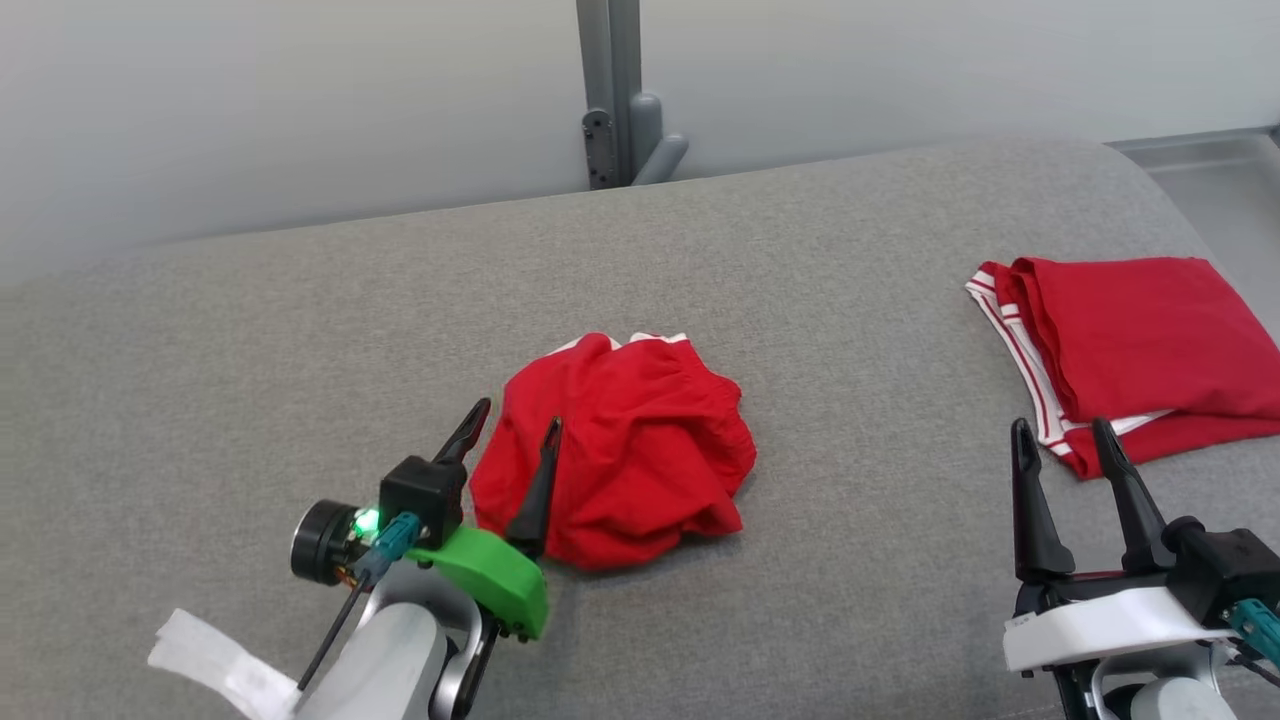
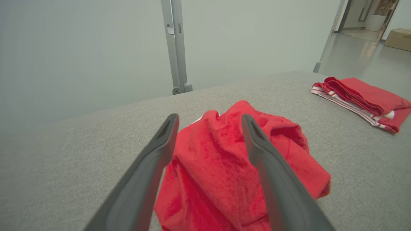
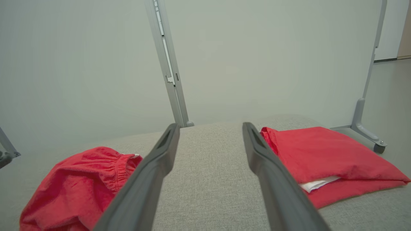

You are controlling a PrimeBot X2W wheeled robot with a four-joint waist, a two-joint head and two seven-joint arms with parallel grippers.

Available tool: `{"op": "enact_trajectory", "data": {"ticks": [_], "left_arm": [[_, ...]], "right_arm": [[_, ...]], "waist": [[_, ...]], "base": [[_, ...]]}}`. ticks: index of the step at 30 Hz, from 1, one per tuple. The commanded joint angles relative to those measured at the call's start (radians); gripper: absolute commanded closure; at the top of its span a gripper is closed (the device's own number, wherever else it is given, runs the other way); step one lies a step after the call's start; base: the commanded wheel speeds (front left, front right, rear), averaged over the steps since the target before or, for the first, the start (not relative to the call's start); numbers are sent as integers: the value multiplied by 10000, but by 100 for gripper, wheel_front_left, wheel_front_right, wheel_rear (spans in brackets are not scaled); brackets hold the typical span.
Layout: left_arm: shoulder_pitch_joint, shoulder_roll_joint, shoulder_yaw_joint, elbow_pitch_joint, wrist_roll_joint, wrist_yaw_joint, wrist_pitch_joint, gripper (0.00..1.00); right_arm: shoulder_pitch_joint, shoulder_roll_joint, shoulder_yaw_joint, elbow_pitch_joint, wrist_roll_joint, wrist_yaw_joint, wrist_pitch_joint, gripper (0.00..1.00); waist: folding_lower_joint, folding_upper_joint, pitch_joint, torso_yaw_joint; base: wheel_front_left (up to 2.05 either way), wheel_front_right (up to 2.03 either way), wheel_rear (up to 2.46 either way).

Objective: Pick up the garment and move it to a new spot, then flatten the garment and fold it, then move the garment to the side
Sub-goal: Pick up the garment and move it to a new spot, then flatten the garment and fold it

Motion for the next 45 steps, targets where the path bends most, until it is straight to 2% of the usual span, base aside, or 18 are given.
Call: {"op": "enact_trajectory", "data": {"ticks": [1, 10, 16, 26, 45], "left_arm": [[319, 88, 130, -171, 70, 93, -29, 0], [1868, 247, 1257, -1345, 291, 810, -31, 0], [2878, 144, 2038, -2185, 323, 1164, -30, 0], [3802, 45, 2586, -2707, 644, 1153, -31, 0], [3808, -235, 2880, -2659, 890, 829, -32, 0]], "right_arm": [[130, -9, -11, 44, 13, -14, 12, 0], [430, -12, -55, 247, -15, -14, -35, 0], [626, -15, 0, 347, -34, -14, -54, 0], [738, -15, 86, 538, 96, -14, -76, 0], [543, -15, 246, 795, -3, -14, -124, 0]], "waist": [[1, 0, -287, 398], [1, 0, -582, 948], [1, 0, -694, 1091], [1, 0, -868, 1164], [1, 0, -761, 1259]], "base": [[0, 0, 0], [0, 0, 0], [0, 0, 0], [0, 0, 0], [0, 0, 0]]}}
